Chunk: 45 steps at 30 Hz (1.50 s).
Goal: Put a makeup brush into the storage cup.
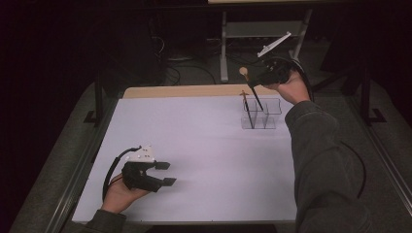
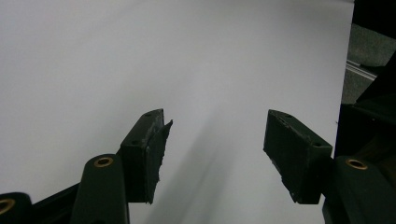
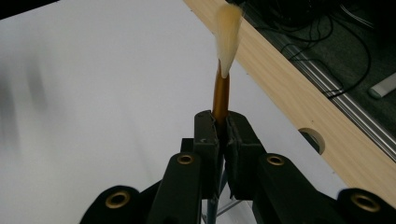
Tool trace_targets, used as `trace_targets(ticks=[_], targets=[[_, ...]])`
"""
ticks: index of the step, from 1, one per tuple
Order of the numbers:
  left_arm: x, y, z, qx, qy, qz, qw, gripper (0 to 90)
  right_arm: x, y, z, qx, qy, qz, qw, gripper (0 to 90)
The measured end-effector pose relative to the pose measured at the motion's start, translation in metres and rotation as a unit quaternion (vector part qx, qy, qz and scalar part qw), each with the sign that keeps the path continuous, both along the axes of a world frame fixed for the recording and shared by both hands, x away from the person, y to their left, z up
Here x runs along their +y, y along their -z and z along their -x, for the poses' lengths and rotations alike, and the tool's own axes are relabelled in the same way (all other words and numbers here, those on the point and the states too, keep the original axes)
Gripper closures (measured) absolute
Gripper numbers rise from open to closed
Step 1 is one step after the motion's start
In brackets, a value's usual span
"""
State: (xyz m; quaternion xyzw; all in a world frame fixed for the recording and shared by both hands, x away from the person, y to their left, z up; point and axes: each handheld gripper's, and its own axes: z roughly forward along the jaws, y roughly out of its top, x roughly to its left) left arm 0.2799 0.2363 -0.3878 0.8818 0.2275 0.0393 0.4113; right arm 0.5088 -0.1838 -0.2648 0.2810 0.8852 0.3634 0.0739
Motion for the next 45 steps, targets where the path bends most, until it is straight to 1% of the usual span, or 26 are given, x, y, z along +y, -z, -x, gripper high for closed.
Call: trace_targets(ticks=[5, 13, 15, 18, 21, 24, 26, 31, 34, 39, 40, 45], targets=[[0.001, 0.0, 0.0, 0.002, -0.001, 0.001, 1.0, 37.6, -0.002, 0.002, -0.003, -0.004, 0.009, 0.001, 1.0, 82.9], [0.002, 0.0, 0.0, 0.002, 0.001, -0.002, 1.0, 37.4, -0.005, 0.005, -0.007, -0.001, 0.021, -0.004, 0.9998, 82.8], [0.002, 0.0, 0.0, 0.001, 0.0, -0.001, 1.0, 37.4, -0.006, 0.006, -0.008, -0.002, 0.023, 0.0, 0.9997, 82.8], [0.002, 0.0, 0.0, 0.003, 0.0, -0.003, 1.0, 37.3, -0.008, 0.007, -0.008, -0.002, 0.027, -0.001, 0.9996, 82.8], [0.002, -0.001, 0.0, 0.001, 0.002, -0.002, 1.0, 37.2, -0.009, 0.008, -0.009, -0.001, 0.032, -0.005, 0.9995, 82.7], [0.001, -0.001, 0.001, 0.002, -0.004, 0.006, 1.0, 37.1, -0.01, 0.01, -0.009, 0.0, 0.034, -0.005, 0.9994, 82.7], [0.001, -0.001, 0.001, 0.002, -0.003, 0.005, 1.0, 37.1, -0.01, 0.011, -0.01, 0.0, 0.037, -0.008, 0.9993, 82.8], [0.002, -0.001, 0.0, 0.001, 0.001, -0.001, 1.0, 37.0, -0.011, 0.012, -0.011, -0.001, 0.038, -0.009, 0.9992, 82.7], [0.002, 0.0, 0.0, 0.002, 0.001, -0.001, 1.0, 36.8, -0.012, 0.014, -0.011, 0.001, 0.04, -0.011, 0.9991, 82.7], [0.002, 0.0, 0.001, 0.007, -0.004, 0.002, 1.0, 36.7, -0.01, 0.019, -0.013, 0.004, 0.039, -0.007, 0.9992, 82.7], [0.002, 0.0, 0.0, 0.003, -0.002, -0.001, 1.0, 36.7, -0.01, 0.02, -0.013, 0.005, 0.04, -0.007, 0.9992, 82.7], [0.002, 0.0, 0.001, 0.004, -0.002, 0.0, 1.0, 36.7, -0.01, 0.022, -0.013, 0.006, 0.04, -0.009, 0.9991, 82.6]])
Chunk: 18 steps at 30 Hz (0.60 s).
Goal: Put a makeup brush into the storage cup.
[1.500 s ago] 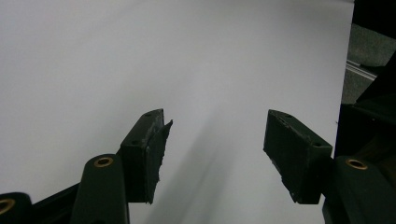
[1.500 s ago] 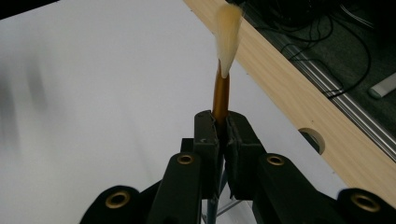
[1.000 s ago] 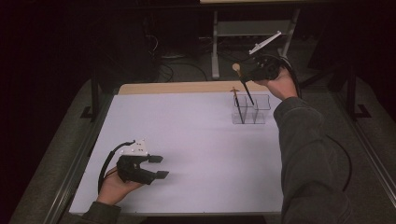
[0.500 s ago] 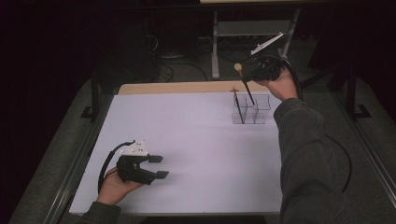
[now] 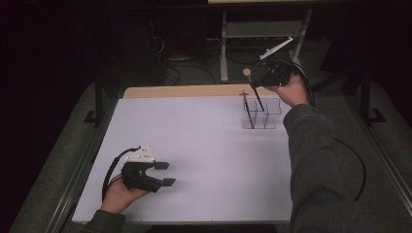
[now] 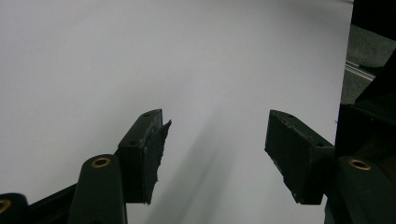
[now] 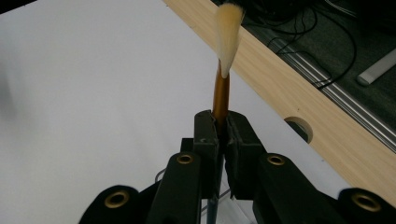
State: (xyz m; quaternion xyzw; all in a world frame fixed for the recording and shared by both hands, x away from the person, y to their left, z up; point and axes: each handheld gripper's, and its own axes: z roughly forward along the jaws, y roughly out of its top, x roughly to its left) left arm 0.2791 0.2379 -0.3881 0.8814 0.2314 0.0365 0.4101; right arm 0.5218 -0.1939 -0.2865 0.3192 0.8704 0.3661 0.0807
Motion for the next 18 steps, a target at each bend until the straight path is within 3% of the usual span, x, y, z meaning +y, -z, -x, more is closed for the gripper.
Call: trace_targets(ticks=[7, 18], targets=[[0.0023, -0.0023, 0.0003, -0.003, -0.003, 0.009, 0.9999, 36.6, -0.0036, 0.006, 0.0006, -0.003, 0.003, -0.003, 1.0, 82.6], [0.0007, -0.0011, 0.0005, -0.002, 0.0, 0.004, 1.0, 36.6, -0.0079, 0.009, 0.0036, 0.003, 0.01, -0.01, 0.9999, 82.5]])
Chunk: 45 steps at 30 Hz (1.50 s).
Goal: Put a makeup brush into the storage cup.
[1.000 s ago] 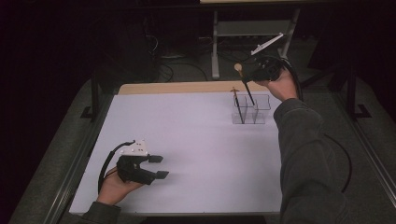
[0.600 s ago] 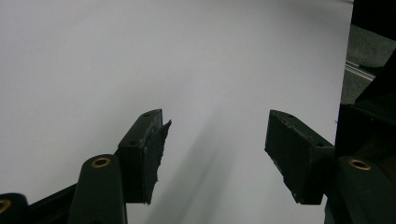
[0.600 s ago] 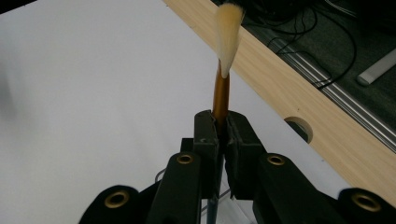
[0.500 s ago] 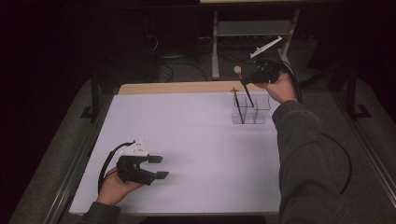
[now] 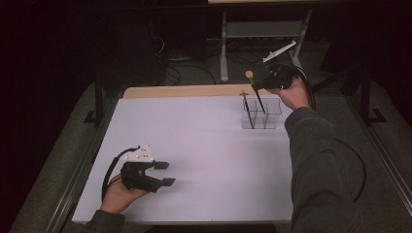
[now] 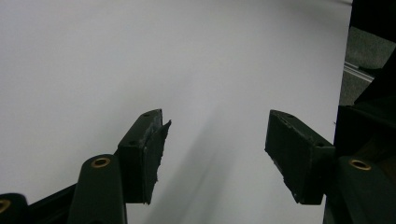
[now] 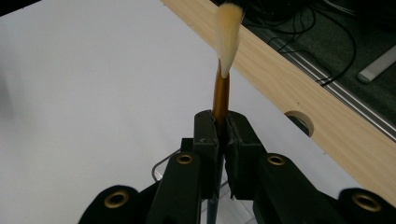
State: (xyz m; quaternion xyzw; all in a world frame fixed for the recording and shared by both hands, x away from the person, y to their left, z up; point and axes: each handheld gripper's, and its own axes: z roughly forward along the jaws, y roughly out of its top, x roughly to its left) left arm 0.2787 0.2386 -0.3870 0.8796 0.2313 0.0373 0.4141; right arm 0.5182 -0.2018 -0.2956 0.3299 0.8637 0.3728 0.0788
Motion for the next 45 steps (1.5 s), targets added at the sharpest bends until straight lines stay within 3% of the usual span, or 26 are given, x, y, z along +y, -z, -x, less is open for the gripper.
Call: trace_targets(ticks=[18, 45], targets=[[-0.002, 0.001, 0.001, 0.007, 0.0, -0.003, 1.0, 36.8, -0.007, 0.012, 0.005, -0.002, 0.004, -0.013, 0.9999, 82.2], [-0.002, 0.0, 0.0, 0.002, 0.003, -0.004, 1.0, 36.3, -0.014, 0.031, 0.01, 0.009, 0.013, -0.007, 0.9999, 81.5]])
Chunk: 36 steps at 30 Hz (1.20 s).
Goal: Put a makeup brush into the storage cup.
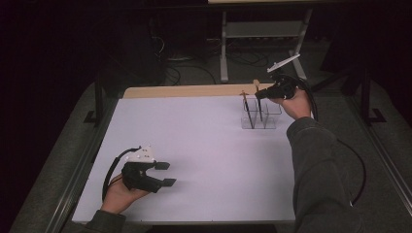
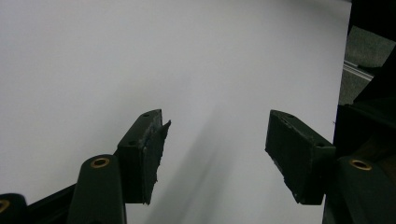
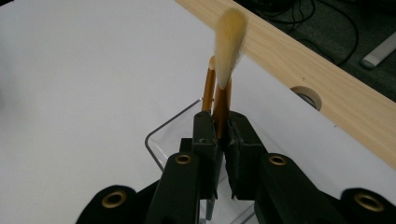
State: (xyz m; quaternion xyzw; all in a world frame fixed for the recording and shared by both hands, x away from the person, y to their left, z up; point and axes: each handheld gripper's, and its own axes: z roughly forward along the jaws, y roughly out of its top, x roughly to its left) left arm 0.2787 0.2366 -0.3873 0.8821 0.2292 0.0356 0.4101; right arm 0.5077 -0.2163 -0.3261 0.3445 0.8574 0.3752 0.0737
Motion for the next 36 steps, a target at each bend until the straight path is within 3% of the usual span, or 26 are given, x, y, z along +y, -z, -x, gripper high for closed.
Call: trace_targets(ticks=[14, 27, 28, 36], targets=[[-0.002, 0.0, 0.0, -0.001, 0.001, 0.0, 1.0, 36.2, -0.006, 0.002, 0.006, 0.011, 0.014, -0.009, 0.9998, 74.0], [-0.003, 0.0, 0.001, 0.003, -0.002, 0.002, 1.0, 36.0, -0.011, 0.005, 0.015, 0.001, 0.006, -0.016, 0.9998, 70.4], [-0.003, 0.0, 0.0, 0.003, -0.001, 0.001, 1.0, 35.9, -0.011, 0.004, 0.016, 0.009, 0.012, -0.021, 0.9997, 70.1], [-0.002, 0.0, 0.001, 0.002, -0.002, 0.002, 1.0, 35.6, -0.011, 0.002, 0.02, 0.007, 0.01, -0.022, 0.9997, 66.9]])
